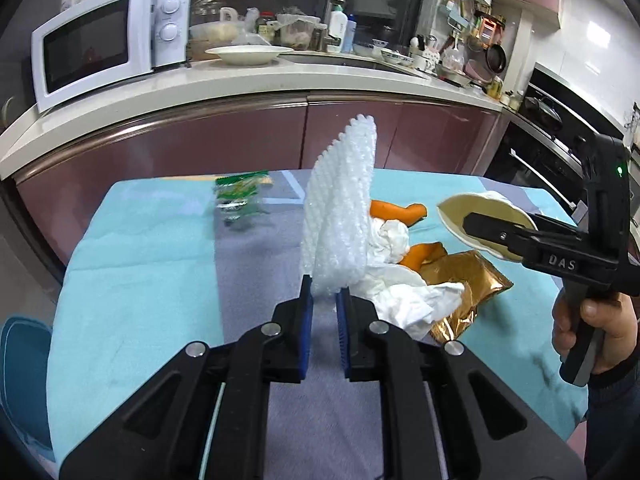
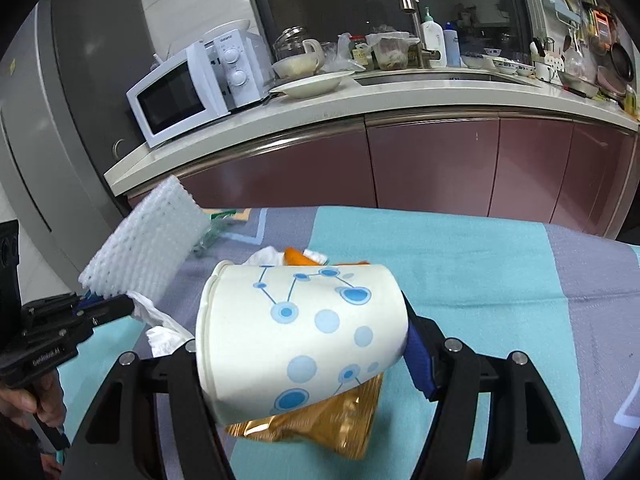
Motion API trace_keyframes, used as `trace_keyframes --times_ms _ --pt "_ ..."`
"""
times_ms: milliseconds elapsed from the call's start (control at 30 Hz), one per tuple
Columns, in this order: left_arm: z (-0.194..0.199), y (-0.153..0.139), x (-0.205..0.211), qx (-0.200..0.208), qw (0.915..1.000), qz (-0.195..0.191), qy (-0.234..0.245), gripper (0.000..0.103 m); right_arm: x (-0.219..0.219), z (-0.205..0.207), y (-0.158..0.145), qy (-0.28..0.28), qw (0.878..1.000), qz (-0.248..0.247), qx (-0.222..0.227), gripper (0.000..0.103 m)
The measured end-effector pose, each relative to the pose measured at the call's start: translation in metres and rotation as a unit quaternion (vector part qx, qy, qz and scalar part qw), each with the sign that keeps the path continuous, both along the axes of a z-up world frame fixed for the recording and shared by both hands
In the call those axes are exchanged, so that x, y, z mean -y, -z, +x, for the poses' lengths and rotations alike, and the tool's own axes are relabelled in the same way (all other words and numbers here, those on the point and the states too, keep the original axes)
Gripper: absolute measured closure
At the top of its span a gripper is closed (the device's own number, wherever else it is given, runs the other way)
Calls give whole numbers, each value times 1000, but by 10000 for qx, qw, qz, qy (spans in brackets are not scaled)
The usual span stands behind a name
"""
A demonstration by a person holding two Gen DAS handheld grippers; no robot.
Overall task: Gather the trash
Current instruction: 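Grasp the white foam net with the left gripper while the right gripper grasps the dotted paper cup, then carry the foam net and paper cup with both grippers over the blue bin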
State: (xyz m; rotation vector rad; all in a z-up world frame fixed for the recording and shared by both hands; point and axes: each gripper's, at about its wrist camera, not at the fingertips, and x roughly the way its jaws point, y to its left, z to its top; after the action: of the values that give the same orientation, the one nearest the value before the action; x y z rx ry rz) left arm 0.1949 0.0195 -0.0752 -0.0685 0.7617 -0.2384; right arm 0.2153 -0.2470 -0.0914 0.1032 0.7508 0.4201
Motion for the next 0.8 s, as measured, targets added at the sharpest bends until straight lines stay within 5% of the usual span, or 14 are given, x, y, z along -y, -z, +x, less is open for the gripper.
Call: trace_keyframes --times_ms 67,100,133,167,200,233,433,467,533,567,733,800 --pt "-7 1 -10 8 9998 -137 -139 80 -2 -6 1 -41 10000 -34 -9 38" --pt "-9 3 -14 -56 9996 -154 -215 64 -5 -8 1 -70 10000 -61 -16 38" --pt "-12 5 -17 -60 9995 -166 -272 59 -7 -10 2 -96 9999 -87 -18 38" --pt "-15 6 -20 -54 9995 -189 -256 66 -8 -11 2 -117 9999 -97 -19 38" --pt "-17 9 -22 -88 9996 -165 -229 92 -10 -13 2 -139 9999 -99 -14 38" --pt "-20 11 -23 -109 9996 -151 -233 103 -12 -14 2 -157 9998 -102 -11 38" --pt "-11 26 -29 -189 9994 -137 -241 100 -19 -23 -4 -232 9997 -92 73 38" --pt "-8 27 -25 -200 9996 -67 -161 92 -19 -24 -4 -235 9996 -99 81 38" --pt "-7 25 -19 -122 9997 106 -207 22 -19 -26 -6 -232 9996 -100 108 38" --pt "-10 21 -16 0 9996 164 -242 16 -19 -27 -6 -224 9996 -100 112 38" --pt "-9 14 12 321 9952 919 79 22 -15 -26 -4 -181 9998 -86 84 38" --pt "-4 12 14 274 9962 818 139 24 -17 -26 -4 -205 9997 -97 90 38"
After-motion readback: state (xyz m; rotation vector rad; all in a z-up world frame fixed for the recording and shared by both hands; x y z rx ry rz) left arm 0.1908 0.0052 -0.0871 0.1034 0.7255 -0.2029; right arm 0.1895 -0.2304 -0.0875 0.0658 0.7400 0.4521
